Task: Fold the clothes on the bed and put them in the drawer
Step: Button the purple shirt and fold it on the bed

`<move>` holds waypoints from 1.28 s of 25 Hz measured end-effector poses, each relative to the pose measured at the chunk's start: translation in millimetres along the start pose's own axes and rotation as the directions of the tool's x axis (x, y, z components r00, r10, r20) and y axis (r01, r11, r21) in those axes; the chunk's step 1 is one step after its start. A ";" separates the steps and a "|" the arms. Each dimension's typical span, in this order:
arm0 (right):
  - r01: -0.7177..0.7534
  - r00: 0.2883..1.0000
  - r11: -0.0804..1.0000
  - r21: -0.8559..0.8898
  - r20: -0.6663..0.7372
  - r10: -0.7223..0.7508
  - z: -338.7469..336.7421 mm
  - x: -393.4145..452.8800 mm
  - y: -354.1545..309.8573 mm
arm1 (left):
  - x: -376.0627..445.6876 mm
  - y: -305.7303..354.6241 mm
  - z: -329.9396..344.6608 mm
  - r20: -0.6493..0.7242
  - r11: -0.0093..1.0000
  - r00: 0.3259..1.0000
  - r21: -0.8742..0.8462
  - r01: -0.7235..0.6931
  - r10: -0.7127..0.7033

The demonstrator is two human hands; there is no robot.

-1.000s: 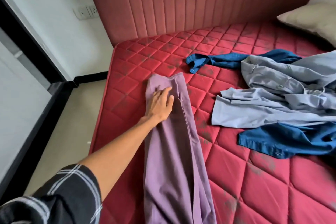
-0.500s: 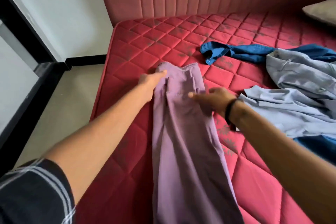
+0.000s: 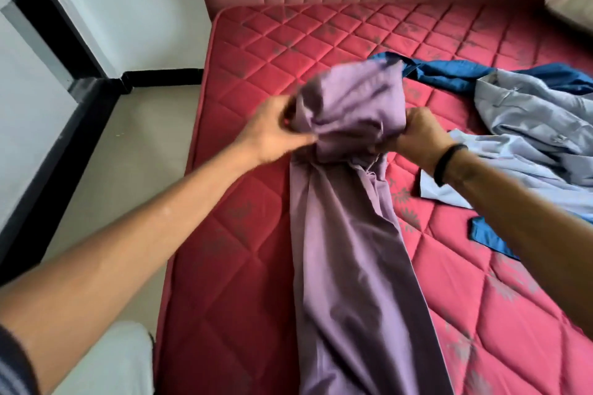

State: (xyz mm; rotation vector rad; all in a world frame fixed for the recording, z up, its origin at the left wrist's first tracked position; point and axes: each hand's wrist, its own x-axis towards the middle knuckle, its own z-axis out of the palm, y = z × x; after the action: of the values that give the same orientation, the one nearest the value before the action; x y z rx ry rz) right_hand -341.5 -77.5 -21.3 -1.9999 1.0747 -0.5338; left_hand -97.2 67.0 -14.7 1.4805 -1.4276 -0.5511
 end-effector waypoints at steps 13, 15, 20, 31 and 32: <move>0.549 0.824 0.748 -0.373 0.394 -0.408 23.6 -142.3 23.2 | -154.1 20.2 35.1 0.358 0.728 0.920 0.586 -0.355 0.160; 0.460 0.870 0.847 -0.265 0.328 -0.369 25.3 -149.7 33.1 | -158.3 13.9 30.9 0.347 0.755 0.910 0.526 -0.391 0.229; 0.300 0.930 0.928 -0.221 0.283 -0.233 40.2 -165.1 43.4 | -178.5 18.3 30.7 0.292 0.851 0.938 0.429 -0.304 0.187; 0.508 0.831 0.580 -0.636 0.540 -0.136 15.7 -308.9 46.5 | -289.9 62.1 41.8 0.540 0.654 0.839 0.656 -0.376 -0.059; 0.532 0.822 0.558 -0.636 0.547 -0.160 14.4 -322.3 41.4 | -300.4 75.0 48.9 0.607 0.637 0.794 0.628 -0.446 -0.042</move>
State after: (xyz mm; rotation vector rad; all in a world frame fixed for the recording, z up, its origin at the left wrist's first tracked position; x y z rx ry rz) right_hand -530.8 183.7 -62.4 -2.9575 0.6250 0.2830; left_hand -238.5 343.2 -59.6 1.8051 -2.5177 -0.2408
